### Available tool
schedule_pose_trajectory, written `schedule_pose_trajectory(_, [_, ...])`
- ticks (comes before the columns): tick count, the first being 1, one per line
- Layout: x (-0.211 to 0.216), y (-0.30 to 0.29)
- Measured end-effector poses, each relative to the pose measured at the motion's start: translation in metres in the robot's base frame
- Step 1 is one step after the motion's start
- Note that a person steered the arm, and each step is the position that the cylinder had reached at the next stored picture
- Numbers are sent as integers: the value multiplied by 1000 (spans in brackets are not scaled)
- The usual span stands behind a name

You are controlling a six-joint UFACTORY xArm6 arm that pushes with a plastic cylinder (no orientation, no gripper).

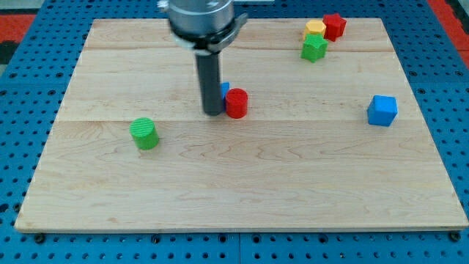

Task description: Drag the blue triangle to the left of the green star

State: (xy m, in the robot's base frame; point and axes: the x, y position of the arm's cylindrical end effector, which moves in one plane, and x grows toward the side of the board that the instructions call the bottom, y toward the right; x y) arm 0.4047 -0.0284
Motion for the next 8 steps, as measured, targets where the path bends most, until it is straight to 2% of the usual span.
schedule_pose_trajectory(1, [-34,17])
schedule_pose_trajectory(2, [-18,-11])
schedule_pose_trajectory(3, [-62,-1])
schedule_pose_trajectory(5, [-111,92])
schedule_pose_trajectory(6, [-111,119])
schedule_pose_trajectory(7, [-90,33])
schedule_pose_trajectory(8, [-142,-84])
